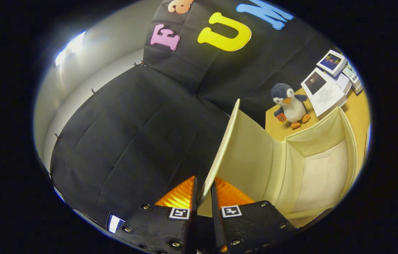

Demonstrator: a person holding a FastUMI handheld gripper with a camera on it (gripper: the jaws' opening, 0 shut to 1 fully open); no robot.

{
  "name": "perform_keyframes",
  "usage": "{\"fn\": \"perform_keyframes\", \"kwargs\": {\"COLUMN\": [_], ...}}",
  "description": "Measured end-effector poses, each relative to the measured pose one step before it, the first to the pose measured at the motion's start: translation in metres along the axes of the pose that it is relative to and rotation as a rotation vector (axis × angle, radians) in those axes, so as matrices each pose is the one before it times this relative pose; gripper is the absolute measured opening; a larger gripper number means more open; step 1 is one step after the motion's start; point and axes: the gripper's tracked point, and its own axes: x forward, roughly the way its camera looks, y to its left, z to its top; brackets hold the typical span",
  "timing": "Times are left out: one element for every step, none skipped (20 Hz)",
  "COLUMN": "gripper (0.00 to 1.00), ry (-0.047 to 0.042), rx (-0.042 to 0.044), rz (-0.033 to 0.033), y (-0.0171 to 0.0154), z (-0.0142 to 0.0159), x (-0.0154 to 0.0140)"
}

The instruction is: Open the storage box then place both shoes into the box .Put the left shoe in first, then the right shoe, with the right side of both shoes facing outward in a uniform manner.

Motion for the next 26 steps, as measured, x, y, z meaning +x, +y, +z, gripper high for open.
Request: {"fn": "perform_keyframes", "kwargs": {"gripper": [0.19, 0.4, 0.6, 0.72, 0.83, 0.83, 0.94, 0.97, 0.97, 0.97, 0.97, 0.97, 0.97, 0.97, 0.97, 0.97, 0.97, 0.97, 0.97, 0.97, 0.97, 0.97, 0.97, 0.97, 0.97, 0.97], "ry": [0.00574, 0.00408, 0.00609, 0.00539, 0.00338, 0.001, -0.00471, -0.00731, -0.0086, -0.00501, -0.00387, -0.0059, -0.00553, -0.00398, -0.00441, -0.00342, -0.00276, -0.00325, -0.00446, -0.00311, -0.00286, -0.00324, -0.00461, -0.0045, -0.00649, -0.00397], "rx": [-0.00749, -0.00779, -0.00786, -0.01119, -0.01031, -0.01099, -0.00908, -0.01176, -0.01465, -0.01667, -0.02092, -0.02349, -0.0259, -0.02664, -0.02766, -0.02665, -0.02787, -0.02337, -0.02081, -0.01237, -0.0075, -0.00461, -0.00651, -0.00689, -0.00786, -0.00904], "rz": [0.01808, 0.01078, 0.00185, -0.0026, -0.00503, -0.01148, -0.00413, -0.0126, -0.01559, -0.01798, -0.02222, -0.027, -0.02563, -0.02425, -0.02446, -0.02489, -0.02979, -0.03122, -0.02374, -0.02128, -0.01762, -0.02019, -0.02432, -0.02825, -0.02563, -0.02466], "y": [0.00428, 0.00436, 0.00144, -0.0004, -0.00139, -0.00269, -0.00238, -0.00406, -0.00663, -0.00632, -0.00805, -0.00794, -0.01001, -0.0067, -0.00794, -0.00917, -0.01058, -0.01006, -0.01028, -0.00851, -0.00984, -0.00901, -0.01112, -0.01209, -0.01222, -0.00865], "z": [-0.00134, -0.0028, -0.00058, -0.00138, 0.00027, 0.00129, -0.00104, 0.00414, 0.00456, 0.00286, 0.00344, 0.00238, 0.00345, 0.00288, 0.00246, 0.0021, 0.00244, 0.00117, 0.0019, 0.0013, 0.00125, 0.00081, 0.0014, 0.00155, 0.00265, 0.00105], "x": [0.00278, 0.00172, 0.00165, 0.00026, 0.00032, -0.00213, 0.00004, -0.00533, -0.00385, -0.00421, -0.00419, -0.00523, -0.00477, -0.00627, -0.00642, -0.00646, -0.00744, -0.00675, -0.00702, -0.00587, -0.00517, -0.00522, -0.00494, -0.00419, -0.00401, -0.0053]}}
